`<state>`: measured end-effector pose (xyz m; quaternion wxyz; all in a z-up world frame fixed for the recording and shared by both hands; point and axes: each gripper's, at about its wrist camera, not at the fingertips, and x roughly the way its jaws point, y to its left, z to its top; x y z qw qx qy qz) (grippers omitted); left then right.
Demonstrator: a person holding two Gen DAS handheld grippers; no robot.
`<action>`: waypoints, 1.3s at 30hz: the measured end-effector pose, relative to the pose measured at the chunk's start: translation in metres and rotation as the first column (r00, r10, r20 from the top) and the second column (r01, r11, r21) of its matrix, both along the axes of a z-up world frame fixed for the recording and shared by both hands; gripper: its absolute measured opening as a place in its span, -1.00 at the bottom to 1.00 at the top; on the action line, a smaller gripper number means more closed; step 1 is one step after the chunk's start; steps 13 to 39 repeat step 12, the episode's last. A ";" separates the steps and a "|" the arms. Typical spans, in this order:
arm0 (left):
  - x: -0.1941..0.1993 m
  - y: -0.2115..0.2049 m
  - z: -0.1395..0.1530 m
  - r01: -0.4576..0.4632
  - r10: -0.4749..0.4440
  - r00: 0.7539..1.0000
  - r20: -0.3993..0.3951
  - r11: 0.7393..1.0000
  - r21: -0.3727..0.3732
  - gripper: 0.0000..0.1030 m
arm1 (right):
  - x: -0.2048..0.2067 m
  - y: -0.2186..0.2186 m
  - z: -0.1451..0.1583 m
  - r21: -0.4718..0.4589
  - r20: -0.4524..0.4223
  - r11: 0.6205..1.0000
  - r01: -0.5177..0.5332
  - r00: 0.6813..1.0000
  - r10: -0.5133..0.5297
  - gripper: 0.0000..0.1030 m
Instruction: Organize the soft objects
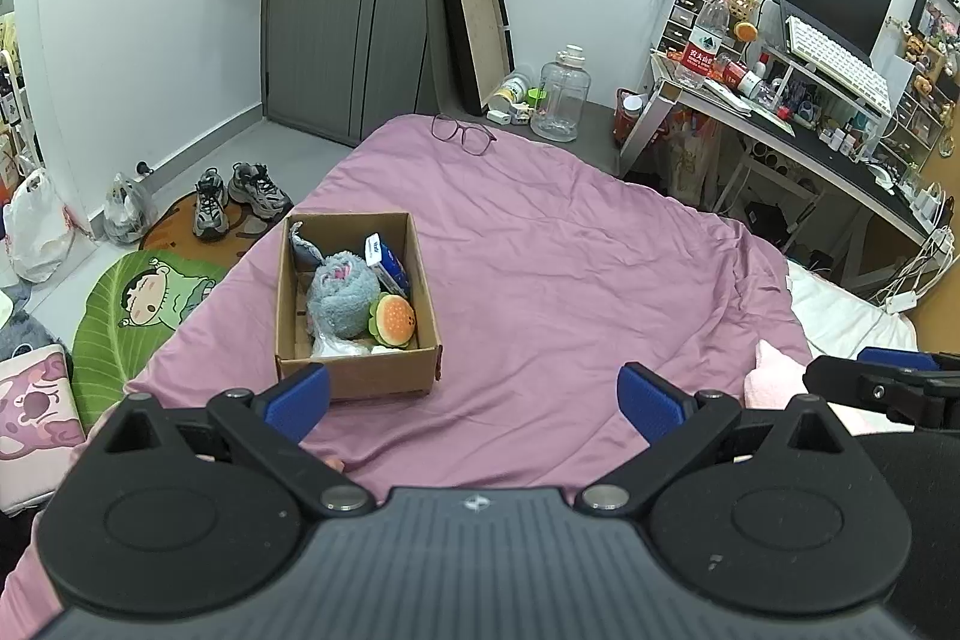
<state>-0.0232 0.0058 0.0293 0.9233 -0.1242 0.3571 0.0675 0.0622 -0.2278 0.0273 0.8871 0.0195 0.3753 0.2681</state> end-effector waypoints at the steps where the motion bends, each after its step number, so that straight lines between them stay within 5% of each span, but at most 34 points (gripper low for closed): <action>1: 0.000 0.000 0.000 -0.001 0.001 1.000 0.000 1.000 0.002 0.96 | 0.000 0.000 0.000 0.000 0.000 1.000 0.001 1.000 -0.001 1.00; 39: 0.000 -0.001 0.002 0.001 -0.001 1.000 0.002 1.000 -0.002 0.96 | 0.001 -0.005 -0.007 0.045 -0.031 0.999 -0.002 1.000 0.003 1.00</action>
